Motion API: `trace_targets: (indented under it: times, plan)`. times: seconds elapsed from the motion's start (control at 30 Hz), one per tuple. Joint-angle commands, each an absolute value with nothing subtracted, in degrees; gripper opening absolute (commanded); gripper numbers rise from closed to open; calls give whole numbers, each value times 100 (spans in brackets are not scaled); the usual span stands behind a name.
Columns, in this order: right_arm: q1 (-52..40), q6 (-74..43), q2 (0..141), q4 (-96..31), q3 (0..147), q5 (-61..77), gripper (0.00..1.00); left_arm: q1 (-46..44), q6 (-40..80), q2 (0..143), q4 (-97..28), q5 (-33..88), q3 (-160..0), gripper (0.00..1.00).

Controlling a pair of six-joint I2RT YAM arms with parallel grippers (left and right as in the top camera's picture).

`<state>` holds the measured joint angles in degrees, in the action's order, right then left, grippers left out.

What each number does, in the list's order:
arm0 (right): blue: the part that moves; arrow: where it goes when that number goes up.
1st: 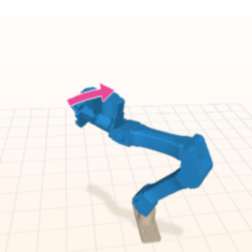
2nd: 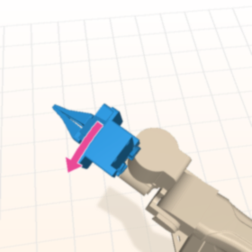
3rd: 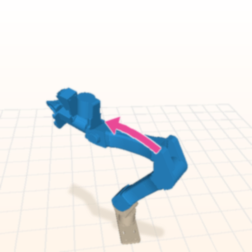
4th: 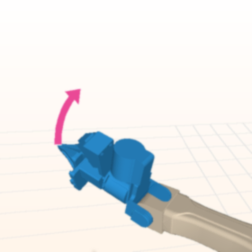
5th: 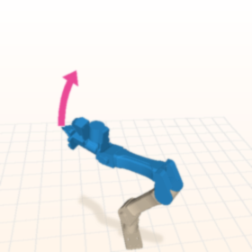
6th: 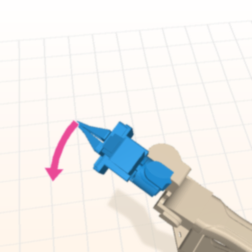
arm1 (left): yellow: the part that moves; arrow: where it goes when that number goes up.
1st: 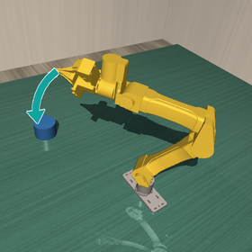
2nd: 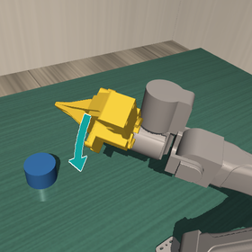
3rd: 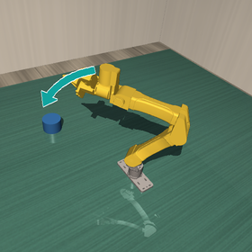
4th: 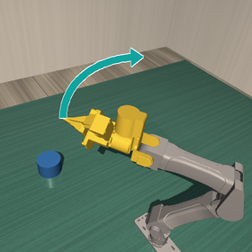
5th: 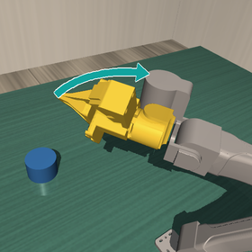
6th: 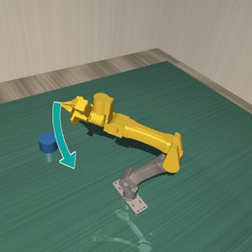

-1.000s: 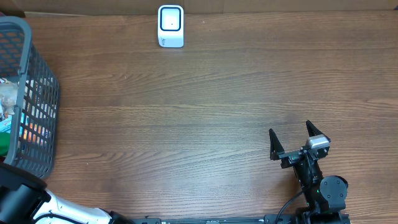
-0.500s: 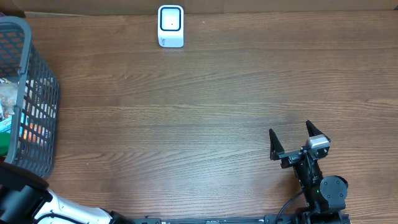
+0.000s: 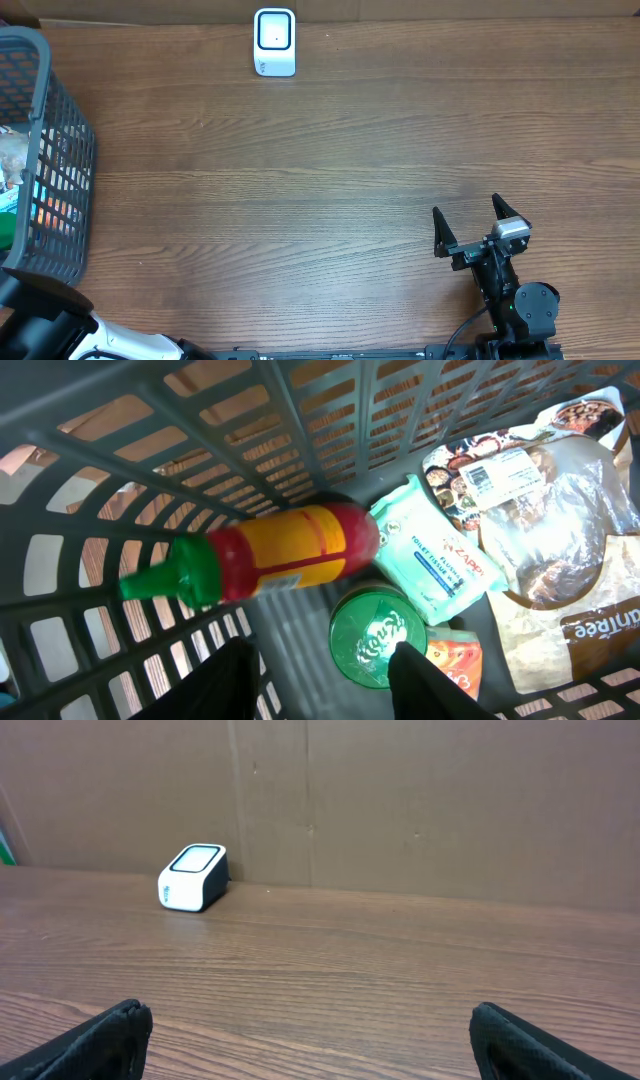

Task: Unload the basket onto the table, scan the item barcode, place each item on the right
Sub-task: 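Grasp the red-and-yellow sauce bottle in the basket with the left gripper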

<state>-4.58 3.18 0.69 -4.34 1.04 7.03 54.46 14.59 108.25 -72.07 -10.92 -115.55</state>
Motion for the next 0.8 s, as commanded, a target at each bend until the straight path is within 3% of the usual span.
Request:
trace_targets:
  times: [0.0, 0.1, 0.27, 0.5, 0.77]
  plan:
    - [-443, 305, 16, -412, 47, 648, 100, 5461, 1459, 10746, -7216, -1085, -11640, 51]
    - [-443, 305, 16, -412, 47, 648, 100, 5474, 1459, 10750, -7214, -1090, -11640, 68]
    - [-443, 305, 16, -412, 47, 648, 100, 5481, 1485, 10753, -7310, -1142, -11625, 81]
    - [-443, 305, 16, -412, 47, 648, 100, 5516, 1466, 10757, -7155, -1721, -11153, 93]
    - [-443, 305, 16, -412, 47, 648, 100, 5522, 1024, 10757, -6713, -1903, -10632, 95]
